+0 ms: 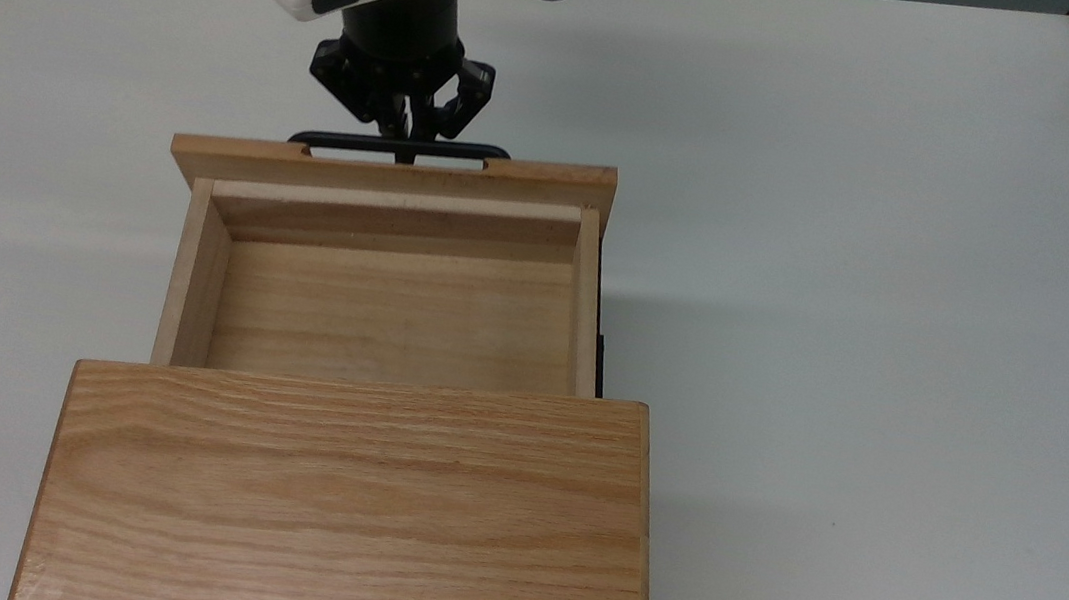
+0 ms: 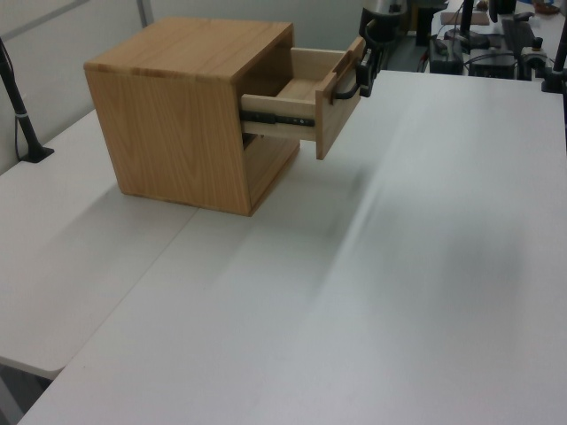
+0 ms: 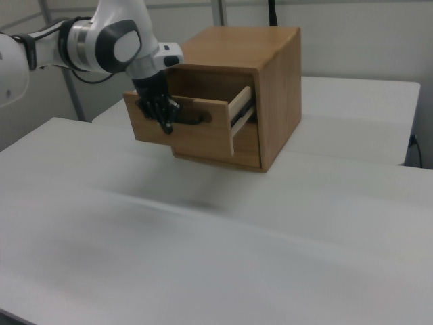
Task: Close the drawer by sliding it
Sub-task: 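Push the drawer front with the gripper into the cabinet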
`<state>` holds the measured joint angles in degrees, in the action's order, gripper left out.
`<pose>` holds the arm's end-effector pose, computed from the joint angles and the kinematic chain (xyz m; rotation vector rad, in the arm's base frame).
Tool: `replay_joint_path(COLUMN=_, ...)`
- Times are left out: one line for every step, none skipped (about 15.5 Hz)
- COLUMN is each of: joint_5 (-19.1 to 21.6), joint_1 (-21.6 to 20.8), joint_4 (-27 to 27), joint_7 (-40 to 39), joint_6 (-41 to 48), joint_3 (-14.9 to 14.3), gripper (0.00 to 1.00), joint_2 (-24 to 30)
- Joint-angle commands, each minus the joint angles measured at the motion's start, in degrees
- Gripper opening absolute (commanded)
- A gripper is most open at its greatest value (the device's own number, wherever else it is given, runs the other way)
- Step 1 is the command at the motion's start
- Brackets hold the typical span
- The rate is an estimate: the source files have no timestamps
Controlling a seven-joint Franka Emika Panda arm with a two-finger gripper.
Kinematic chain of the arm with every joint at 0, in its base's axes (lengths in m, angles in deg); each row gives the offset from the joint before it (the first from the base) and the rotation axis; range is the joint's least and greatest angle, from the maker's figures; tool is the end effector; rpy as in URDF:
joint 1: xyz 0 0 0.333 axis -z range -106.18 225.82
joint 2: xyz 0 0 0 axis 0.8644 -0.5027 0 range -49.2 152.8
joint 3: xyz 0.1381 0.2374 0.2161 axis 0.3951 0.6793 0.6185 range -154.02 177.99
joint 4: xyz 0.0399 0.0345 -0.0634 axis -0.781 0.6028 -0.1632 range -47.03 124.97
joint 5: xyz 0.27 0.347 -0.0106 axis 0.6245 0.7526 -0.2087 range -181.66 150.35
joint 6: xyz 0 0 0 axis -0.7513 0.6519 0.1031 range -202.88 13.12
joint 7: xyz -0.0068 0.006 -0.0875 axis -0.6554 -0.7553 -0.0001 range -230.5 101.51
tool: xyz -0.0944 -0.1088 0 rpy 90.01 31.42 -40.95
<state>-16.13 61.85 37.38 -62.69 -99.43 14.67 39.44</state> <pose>0.7085 0.0044 0.5322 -3.1215 0.0309 -0.2947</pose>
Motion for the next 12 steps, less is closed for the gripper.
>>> replay_joint_path(joint_5=1.62, joint_1=0.79, joint_4=-3.86, joint_7=-0.75, joint_6=-2.61, joint_3=-0.05, gripper=0.0, joint_2=-2.75)
replay_joint_path(joint_5=1.62, joint_1=0.79, joint_4=-5.0, joint_7=-0.75, joint_6=-3.83, joint_3=-0.05, gripper=0.0, joint_2=-3.54)
replay_joint_path(joint_5=1.62, joint_1=0.79, joint_4=-5.62, joint_7=-0.58, joint_6=-5.85, joint_3=-0.05, gripper=0.0, joint_2=-4.42)
replay_joint_path(joint_5=1.62, joint_1=0.7, joint_4=-5.88, joint_7=-0.58, joint_6=-8.65, joint_3=-0.05, gripper=0.0, joint_2=-5.04)
replay_joint_path(joint_5=1.62, joint_1=0.7, joint_4=-5.89, joint_7=-0.58, joint_6=-11.64, joint_3=-0.05, gripper=0.0, joint_2=-5.31)
replay_joint_path(joint_5=1.62, joint_1=0.61, joint_4=-5.89, joint_7=-0.49, joint_6=-14.37, joint_3=0.04, gripper=0.0, joint_2=-6.26)
replay_joint_path(joint_5=1.53, joint_1=0.44, joint_4=-5.89, joint_7=-0.4, joint_6=-16.83, joint_3=0.12, gripper=0.0, joint_2=-7.06)
replay_joint_path(joint_5=1.53, joint_1=0.35, joint_4=-5.89, joint_7=-0.4, joint_6=-19.29, joint_3=0.21, gripper=0.0, joint_2=-7.59)
replay_joint_path(joint_5=1.36, joint_1=0.17, joint_4=-5.89, joint_7=-0.23, joint_6=-21.84, joint_3=0.3, gripper=0.0, joint_2=-8.55)
replay_joint_path(joint_5=1.27, joint_1=0.08, joint_4=-5.89, joint_7=-0.23, joint_6=-24.3, joint_3=0.3, gripper=0.0, joint_2=-9.08)
replay_joint_path(joint_5=1.18, joint_1=0.08, joint_4=-5.89, joint_7=-0.31, joint_6=-26.85, joint_3=0.3, gripper=0.0, joint_2=-9.7)
replay_joint_path(joint_5=1.09, joint_1=0.08, joint_4=-5.89, joint_7=-0.31, joint_6=-30.62, joint_3=0.39, gripper=0.0, joint_2=-10.57)
